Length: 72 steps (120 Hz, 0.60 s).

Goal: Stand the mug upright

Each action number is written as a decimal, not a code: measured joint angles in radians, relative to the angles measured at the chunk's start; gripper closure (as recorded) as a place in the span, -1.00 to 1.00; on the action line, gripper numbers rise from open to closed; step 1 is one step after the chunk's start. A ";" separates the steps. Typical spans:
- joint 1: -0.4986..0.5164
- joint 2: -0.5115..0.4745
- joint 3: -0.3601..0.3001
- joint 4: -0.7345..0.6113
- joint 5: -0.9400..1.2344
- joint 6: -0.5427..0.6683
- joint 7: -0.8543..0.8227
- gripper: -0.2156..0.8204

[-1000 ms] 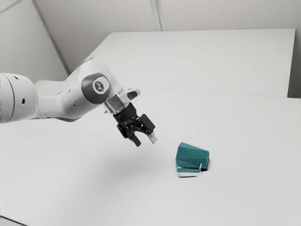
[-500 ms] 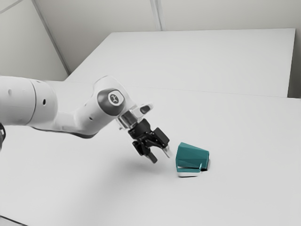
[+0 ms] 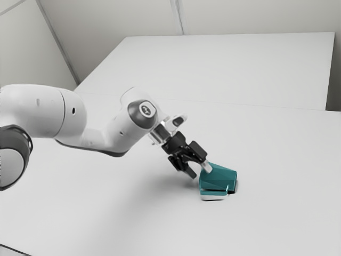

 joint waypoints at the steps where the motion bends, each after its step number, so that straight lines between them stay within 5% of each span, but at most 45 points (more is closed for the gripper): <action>1: 0.000 0.004 0.000 0.004 0.000 0.000 0.002 -0.58; 72: -0.019 0.073 -0.005 0.078 -0.084 -0.002 0.074 -0.48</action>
